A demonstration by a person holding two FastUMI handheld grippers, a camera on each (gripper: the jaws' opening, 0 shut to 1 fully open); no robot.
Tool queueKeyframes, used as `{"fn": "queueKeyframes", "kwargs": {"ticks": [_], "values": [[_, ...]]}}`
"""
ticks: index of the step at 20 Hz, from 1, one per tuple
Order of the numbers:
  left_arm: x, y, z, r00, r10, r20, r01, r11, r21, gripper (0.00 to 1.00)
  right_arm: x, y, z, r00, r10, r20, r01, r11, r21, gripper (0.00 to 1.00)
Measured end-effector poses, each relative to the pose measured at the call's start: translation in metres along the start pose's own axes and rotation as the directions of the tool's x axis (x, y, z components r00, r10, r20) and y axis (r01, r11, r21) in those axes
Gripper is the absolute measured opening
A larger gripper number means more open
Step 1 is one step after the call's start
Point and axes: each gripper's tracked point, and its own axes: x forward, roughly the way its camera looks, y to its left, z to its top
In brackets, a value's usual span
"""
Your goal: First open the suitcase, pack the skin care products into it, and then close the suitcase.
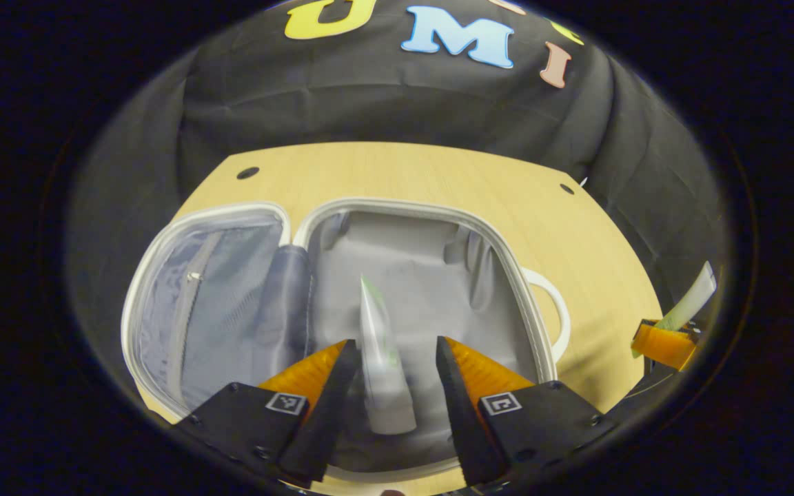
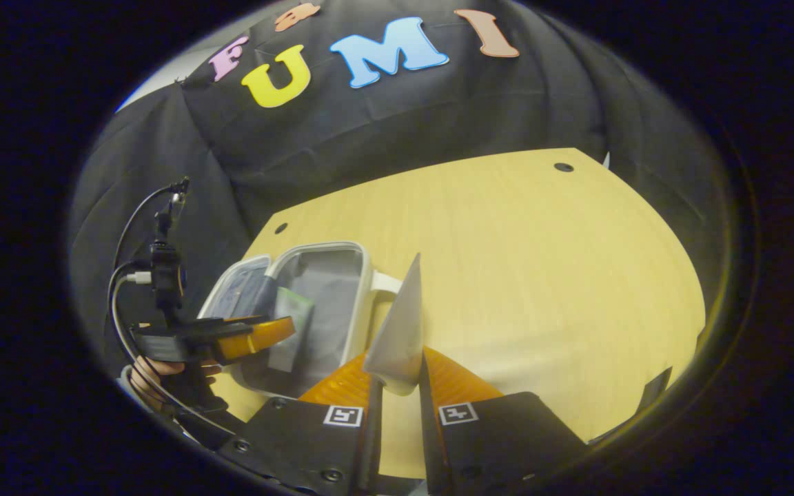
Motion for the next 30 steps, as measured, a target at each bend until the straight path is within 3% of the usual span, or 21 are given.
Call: {"fn": "queueKeyframes", "kwargs": {"ticks": [3, 4, 5, 7, 11, 14, 15, 16, 17, 19, 21, 24, 26, 28, 30], "values": [[-0.029, 0.023, 0.026, 0.992, 0.003, 0.125, 0.0, 1.0, -0.027, 0.87, 0.014, 0.036, -0.006, 0.997, 0.061, -0.043, -0.061, 0.998, -0.016, 0.25], [-0.039, 0.033, 0.029, 0.988, 0.009, 0.154, -0.003, 0.999, -0.04, 0.85, 0.021, 0.048, -0.009, 0.995, 0.079, -0.063, -0.081, 0.996, -0.021, 0.22], [-0.052, 0.048, 0.03, 0.983, 0.026, 0.181, -0.016, 0.998, -0.055, 0.85, 0.03, 0.059, -0.013, 0.992, 0.092, -0.088, -0.095, 0.995, -0.032, 0.25], [-0.078, 0.085, 0.032, 0.969, 0.079, 0.234, -0.062, 0.995, -0.082, 0.85, 0.052, 0.073, -0.029, 0.983, 0.091, -0.16, -0.102, 0.993, -0.06, 0.22], [-0.117, 0.158, 0.018, 0.946, 0.195, 0.259, -0.155, 0.974, -0.168, 0.85, 0.081, 0.087, -0.057, 0.957, 0.089, -0.277, -0.117, 0.989, -0.088, 0.25], [-0.136, 0.21, 0.004, 0.929, 0.271, 0.251, -0.208, 0.946, -0.25, 0.85, 0.088, 0.09, -0.054, 0.964, 0.088, -0.252, -0.114, 0.989, -0.09, 0.29], [-0.143, 0.228, 0.0, 0.923, 0.296, 0.246, -0.226, 0.934, -0.276, 0.83, 0.084, 0.093, -0.046, 0.97, 0.096, -0.225, -0.117, 0.99, -0.083, 0.47], [-0.147, 0.246, -0.003, 0.916, 0.32, 0.242, -0.243, 0.922, -0.301, 0.83, 0.083, 0.097, -0.043, 0.974, 0.105, -0.202, -0.122, 0.989, -0.078, 0.42], [-0.149, 0.268, -0.009, 0.909, 0.345, 0.233, -0.261, 0.908, -0.327, 0.85, 0.08, 0.096, -0.037, 0.979, 0.101, -0.175, -0.116, 0.99, -0.08, 0.66], [-0.154, 0.305, -0.015, 0.897, 0.386, 0.217, -0.284, 0.878, -0.386, 0.85, 0.067, 0.094, -0.024, 0.99, 0.089, -0.112, -0.1, 0.991, -0.093, 0.71], [-0.153, 0.332, -0.018, 0.889, 0.409, 0.206, -0.29, 0.852, -0.436, 0.85, 0.052, 0.089, -0.008, 0.996, 0.071, -0.044, -0.076, 0.991, -0.111, 0.88], [-0.146, 0.363, -0.024, 0.895, 0.405, 0.187, -0.278, 0.834, -0.477, 0.85, 0.031, 0.081, 0.015, 0.998, 0.032, 0.058, -0.025, 0.992, -0.126, 0.94], [-0.137, 0.369, -0.02, 0.923, 0.334, 0.189, -0.198, 0.836, -0.512, 0.84, 0.019, 0.071, 0.032, 0.992, -0.009, 0.127, 0.028, 0.989, -0.148, 0.95], [-0.122, 0.376, -0.015, 0.945, 0.262, 0.197, -0.106, 0.813, -0.573, 0.85, 0.009, 0.059, 0.044, 0.98, -0.061, 0.189, 0.092, 0.983, -0.16, 0.96], [-0.107, 0.391, -0.014, 0.957, 0.208, 0.202, -0.029, 0.762, -0.647, 0.85, 0.001, 0.053, 0.051, 0.971, -0.088, 0.223, 0.124, 0.981, -0.149, 0.96]]}}
